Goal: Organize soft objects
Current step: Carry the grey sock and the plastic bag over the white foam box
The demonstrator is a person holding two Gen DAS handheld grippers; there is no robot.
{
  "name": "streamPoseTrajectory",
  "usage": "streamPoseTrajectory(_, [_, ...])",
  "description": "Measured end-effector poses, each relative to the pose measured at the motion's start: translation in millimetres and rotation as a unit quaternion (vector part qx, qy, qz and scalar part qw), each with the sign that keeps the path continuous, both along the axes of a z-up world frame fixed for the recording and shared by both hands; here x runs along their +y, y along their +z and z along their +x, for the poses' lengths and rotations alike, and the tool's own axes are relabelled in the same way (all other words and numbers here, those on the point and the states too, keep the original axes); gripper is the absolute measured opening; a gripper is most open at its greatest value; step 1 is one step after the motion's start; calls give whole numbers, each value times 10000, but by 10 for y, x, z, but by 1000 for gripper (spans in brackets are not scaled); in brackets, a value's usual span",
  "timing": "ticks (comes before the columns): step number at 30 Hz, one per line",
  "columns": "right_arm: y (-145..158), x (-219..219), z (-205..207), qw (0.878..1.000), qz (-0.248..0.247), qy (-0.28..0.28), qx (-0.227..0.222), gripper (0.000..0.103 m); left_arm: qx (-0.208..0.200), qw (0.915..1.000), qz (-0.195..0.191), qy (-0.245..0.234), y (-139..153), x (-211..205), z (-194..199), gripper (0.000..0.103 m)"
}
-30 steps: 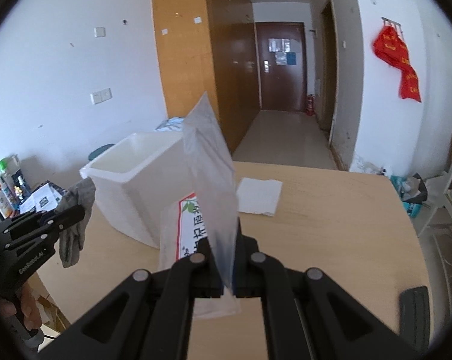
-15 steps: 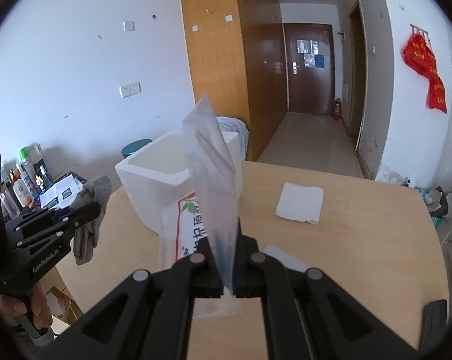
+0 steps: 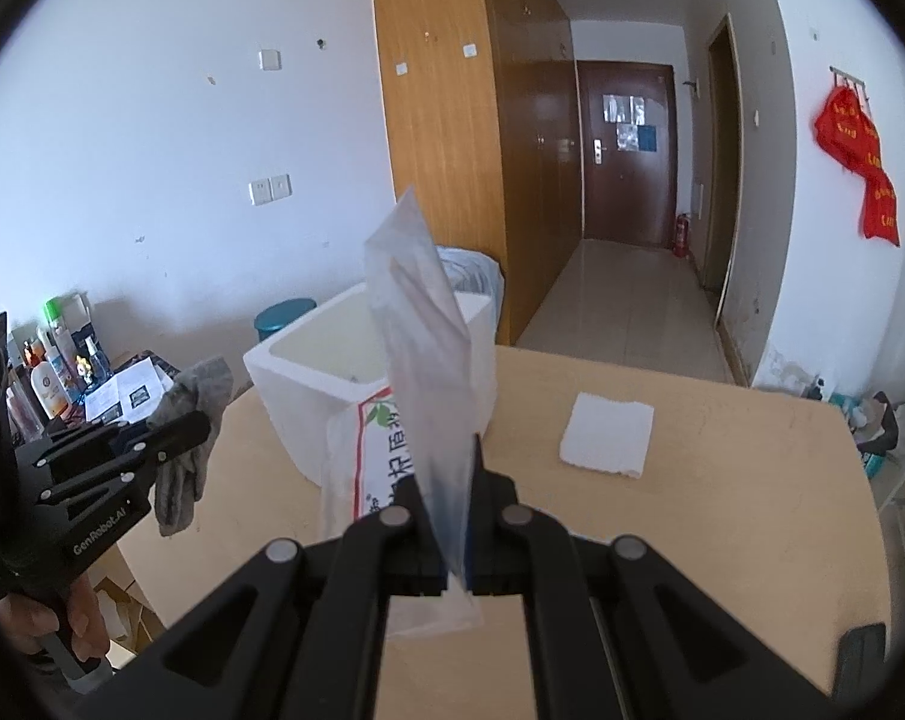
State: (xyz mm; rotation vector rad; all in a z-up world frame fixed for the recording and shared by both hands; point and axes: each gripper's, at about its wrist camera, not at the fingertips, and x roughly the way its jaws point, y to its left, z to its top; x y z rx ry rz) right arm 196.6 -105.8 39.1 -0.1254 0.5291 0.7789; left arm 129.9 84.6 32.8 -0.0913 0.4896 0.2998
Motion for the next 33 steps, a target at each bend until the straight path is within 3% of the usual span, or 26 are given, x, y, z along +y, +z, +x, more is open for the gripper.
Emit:
streamPoseTrajectory(21, [342, 266, 200, 9995, 115, 125, -259, 5, -23, 10000, 8, -11, 152, 210, 348, 13])
streamPoseTrajectory(33, [417, 349, 420, 9995, 150, 57, -287, 5, 174, 9997, -154, -77, 215, 438, 935, 13])
